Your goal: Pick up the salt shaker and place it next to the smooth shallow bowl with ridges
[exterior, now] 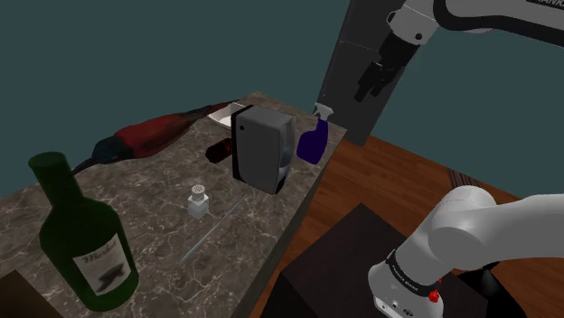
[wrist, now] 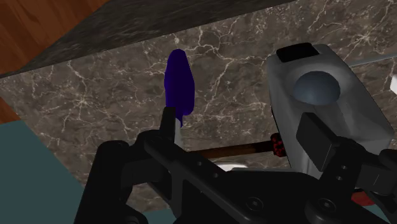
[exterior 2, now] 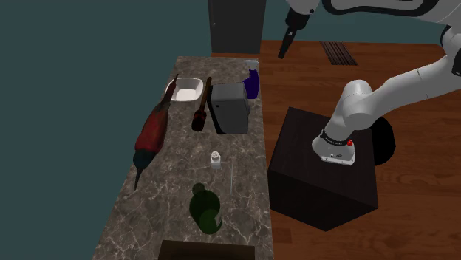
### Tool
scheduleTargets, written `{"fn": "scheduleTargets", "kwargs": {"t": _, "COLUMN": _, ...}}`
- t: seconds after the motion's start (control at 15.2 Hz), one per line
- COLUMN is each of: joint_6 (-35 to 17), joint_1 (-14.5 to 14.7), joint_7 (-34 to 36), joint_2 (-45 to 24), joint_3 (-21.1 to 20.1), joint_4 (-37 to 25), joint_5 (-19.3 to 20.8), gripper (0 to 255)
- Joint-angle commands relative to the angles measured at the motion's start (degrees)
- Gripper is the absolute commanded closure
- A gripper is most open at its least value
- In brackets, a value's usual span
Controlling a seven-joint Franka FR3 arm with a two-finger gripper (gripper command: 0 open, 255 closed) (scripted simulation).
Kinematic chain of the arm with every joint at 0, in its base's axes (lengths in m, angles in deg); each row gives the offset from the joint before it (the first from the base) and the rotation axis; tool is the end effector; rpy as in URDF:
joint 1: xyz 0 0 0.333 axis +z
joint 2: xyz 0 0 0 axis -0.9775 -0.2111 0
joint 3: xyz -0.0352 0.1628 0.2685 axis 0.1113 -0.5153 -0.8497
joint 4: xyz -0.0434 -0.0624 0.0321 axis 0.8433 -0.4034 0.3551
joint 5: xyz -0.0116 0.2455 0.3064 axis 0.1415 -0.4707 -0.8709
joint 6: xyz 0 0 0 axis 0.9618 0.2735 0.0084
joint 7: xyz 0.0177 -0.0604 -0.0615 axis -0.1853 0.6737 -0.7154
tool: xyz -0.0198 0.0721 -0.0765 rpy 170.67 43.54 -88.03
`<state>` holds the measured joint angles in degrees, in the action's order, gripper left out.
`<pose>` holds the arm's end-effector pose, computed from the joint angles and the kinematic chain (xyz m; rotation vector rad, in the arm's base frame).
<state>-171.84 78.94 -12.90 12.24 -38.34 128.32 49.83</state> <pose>0.3254 -0.0317 0.6261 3.0909 0.0205 0.2799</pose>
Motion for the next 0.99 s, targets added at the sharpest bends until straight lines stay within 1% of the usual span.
{"fn": "scheduleTargets", "kwargs": {"t": 0.0, "joint_6": 0.00, "joint_1": 0.00, "joint_7": 0.00, "joint_2": 0.00, "joint_3": 0.00, "joint_4": 0.00, "joint_5": 0.00, "gripper": 0}}
{"fn": "scheduleTargets", "kwargs": {"t": 0.46, "joint_6": -10.44, "joint_1": 3.17, "joint_7": 5.71, "joint_2": -1.16, "joint_3": -5.76, "joint_4": 7.84, "joint_5": -3.65, "gripper": 0}}
{"fn": "scheduleTargets", "kwargs": {"t": 0.92, "joint_6": -21.77, "joint_1": 6.43, "joint_7": 11.46, "joint_2": -6.09, "joint_3": -12.09, "joint_4": 12.48, "joint_5": -6.79, "gripper": 0}}
